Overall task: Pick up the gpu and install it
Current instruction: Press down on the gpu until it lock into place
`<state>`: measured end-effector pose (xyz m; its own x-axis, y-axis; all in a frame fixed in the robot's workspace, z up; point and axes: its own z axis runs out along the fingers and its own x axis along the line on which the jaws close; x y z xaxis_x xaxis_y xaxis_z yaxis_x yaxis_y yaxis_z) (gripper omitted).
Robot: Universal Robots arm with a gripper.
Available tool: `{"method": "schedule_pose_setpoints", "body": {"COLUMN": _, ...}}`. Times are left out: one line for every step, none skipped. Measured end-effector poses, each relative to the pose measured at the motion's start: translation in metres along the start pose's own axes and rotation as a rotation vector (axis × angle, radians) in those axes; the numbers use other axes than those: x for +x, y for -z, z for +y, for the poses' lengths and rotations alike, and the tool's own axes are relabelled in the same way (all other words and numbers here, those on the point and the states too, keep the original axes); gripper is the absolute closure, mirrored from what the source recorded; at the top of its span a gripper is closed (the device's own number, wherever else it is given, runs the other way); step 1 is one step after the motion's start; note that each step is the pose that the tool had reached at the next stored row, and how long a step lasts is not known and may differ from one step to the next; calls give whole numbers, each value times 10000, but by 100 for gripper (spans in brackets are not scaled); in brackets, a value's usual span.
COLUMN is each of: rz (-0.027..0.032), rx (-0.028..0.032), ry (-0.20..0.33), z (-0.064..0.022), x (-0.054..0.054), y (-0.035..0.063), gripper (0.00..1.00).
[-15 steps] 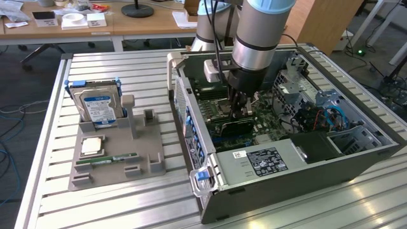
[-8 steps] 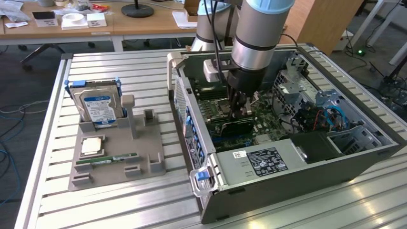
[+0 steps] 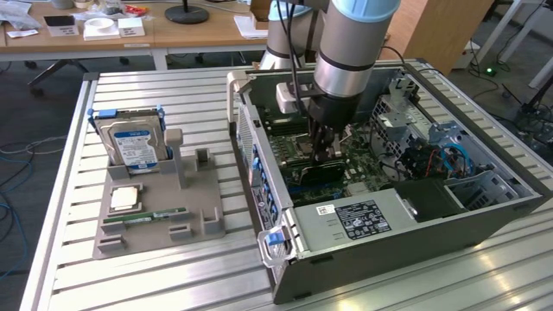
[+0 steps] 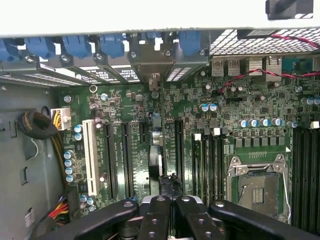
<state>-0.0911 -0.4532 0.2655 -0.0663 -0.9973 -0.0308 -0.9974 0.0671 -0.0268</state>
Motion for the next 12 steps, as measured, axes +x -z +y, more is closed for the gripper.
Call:
{"method": "schedule_pose_setpoints", "body": {"rz": 3, "rx": -2, "ry": 0, "z": 0, "x": 0, "y": -2, "gripper": 89}}
{"method": "schedule_pose_setpoints", "body": {"rz": 4, "rx": -2, "ry": 0, "z": 0, "x": 1, "y": -2, "gripper": 89}}
{"method": "schedule_pose_setpoints", "body": {"rz": 5, "rx": -2, "ry": 0, "z": 0, "x": 1, "y": -1, "gripper": 89}}
{"method": "schedule_pose_setpoints", "body": {"rz": 4, "rx": -2, "ry": 0, "z": 0, "x": 0, "y": -2, "gripper": 89}}
{"method": "schedule_pose_setpoints", "body": {"rz": 3, "rx": -2, "ry": 0, "z": 0, "x": 1, "y": -2, "gripper": 89}}
{"method": "schedule_pose_setpoints", "body": {"rz": 2, "rx": 0, "ry": 0, "z": 0, "x": 0, "y": -7, "gripper": 89}}
{"method": "schedule_pose_setpoints", "body": {"rz": 5, "rx": 0, "ry": 0, "z": 0, "x": 1, "y": -12, "gripper": 89}}
{"method": "schedule_pose_setpoints", "body": {"rz": 7, "rx": -2, "ry": 0, "z": 1, "x": 1, "y": -15, "gripper": 89}}
{"method": "schedule_pose_setpoints", "body": {"rz": 6, "rx": -3, "ry": 1, "z": 1, "x": 1, "y": -15, "gripper": 89}}
{"method": "schedule_pose_setpoints", "body": {"rz": 5, "rx": -2, "ry": 1, "z": 1, "x": 1, "y": -16, "gripper": 89}}
{"method": "schedule_pose_setpoints", "body": {"rz": 4, "rx": -2, "ry": 0, "z": 1, "x": 1, "y": -17, "gripper": 89}}
{"method": "schedule_pose_setpoints", "body": {"rz": 3, "rx": -1, "ry": 0, "z": 1, "x": 1, "y": -18, "gripper": 89}}
